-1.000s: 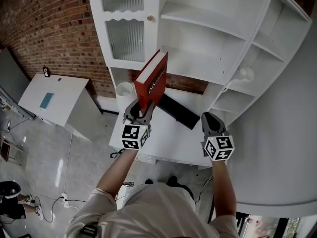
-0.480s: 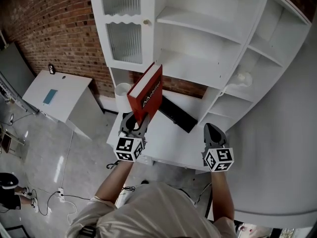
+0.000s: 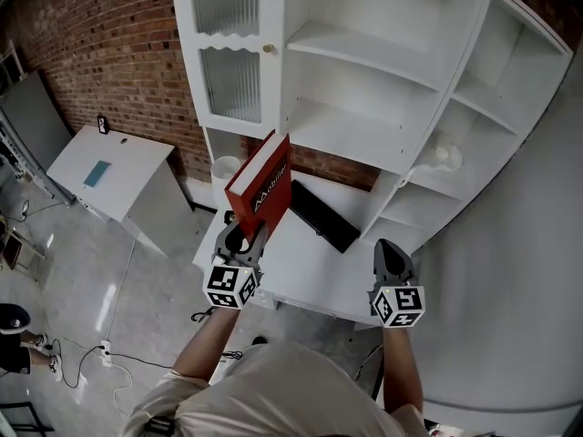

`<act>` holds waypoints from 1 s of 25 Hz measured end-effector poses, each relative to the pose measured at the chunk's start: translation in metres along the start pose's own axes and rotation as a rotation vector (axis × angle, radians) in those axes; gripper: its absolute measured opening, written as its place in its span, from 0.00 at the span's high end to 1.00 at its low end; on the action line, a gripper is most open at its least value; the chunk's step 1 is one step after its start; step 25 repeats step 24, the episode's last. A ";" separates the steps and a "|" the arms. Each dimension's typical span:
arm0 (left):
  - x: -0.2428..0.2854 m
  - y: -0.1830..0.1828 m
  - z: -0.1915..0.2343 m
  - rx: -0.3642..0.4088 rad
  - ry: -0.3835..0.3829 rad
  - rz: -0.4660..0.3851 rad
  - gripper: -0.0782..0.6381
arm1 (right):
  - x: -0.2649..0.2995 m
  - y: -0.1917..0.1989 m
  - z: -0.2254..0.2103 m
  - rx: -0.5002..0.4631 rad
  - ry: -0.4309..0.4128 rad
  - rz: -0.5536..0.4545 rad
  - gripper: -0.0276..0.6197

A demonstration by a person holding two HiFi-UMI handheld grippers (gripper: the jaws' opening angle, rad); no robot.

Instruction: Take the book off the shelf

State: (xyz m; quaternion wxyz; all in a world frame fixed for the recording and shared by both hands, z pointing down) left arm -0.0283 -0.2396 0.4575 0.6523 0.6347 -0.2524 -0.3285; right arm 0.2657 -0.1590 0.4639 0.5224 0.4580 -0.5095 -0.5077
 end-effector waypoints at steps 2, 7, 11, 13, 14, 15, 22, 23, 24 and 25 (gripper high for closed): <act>-0.002 0.000 -0.002 0.000 -0.006 -0.002 0.69 | -0.003 0.001 0.000 0.001 -0.007 -0.001 0.95; -0.005 -0.001 -0.003 -0.005 -0.026 -0.013 0.69 | -0.007 0.000 0.000 0.010 -0.023 -0.004 0.95; -0.004 -0.003 -0.004 -0.002 -0.025 -0.012 0.69 | -0.010 -0.002 -0.001 0.013 -0.027 -0.007 0.95; -0.004 -0.003 -0.006 -0.001 -0.021 -0.011 0.69 | -0.012 -0.003 -0.002 0.014 -0.025 -0.009 0.95; -0.005 -0.003 -0.007 -0.001 -0.020 -0.010 0.69 | -0.013 -0.003 -0.002 0.014 -0.023 -0.010 0.95; -0.005 -0.003 -0.007 -0.002 -0.020 -0.010 0.69 | -0.014 -0.003 -0.002 0.015 -0.021 -0.011 0.95; -0.006 -0.005 -0.009 -0.003 -0.018 -0.008 0.69 | -0.016 -0.002 -0.004 0.015 -0.018 -0.009 0.95; -0.006 -0.005 -0.010 -0.002 -0.017 -0.007 0.69 | -0.017 -0.002 -0.004 0.014 -0.018 -0.010 0.95; -0.005 -0.005 -0.010 -0.001 -0.017 -0.007 0.69 | -0.017 -0.002 -0.004 0.014 -0.018 -0.010 0.95; -0.005 -0.005 -0.010 -0.001 -0.017 -0.007 0.69 | -0.017 -0.002 -0.004 0.014 -0.018 -0.010 0.95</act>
Point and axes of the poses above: the fingertips, and each gripper's own axes: x forward along the fingers, z to its left, y out of its underside, the point moved 2 cm from there along -x, backward along the fingers, and after that the axes turned 8 degrees about y, right-handed, at the moved point
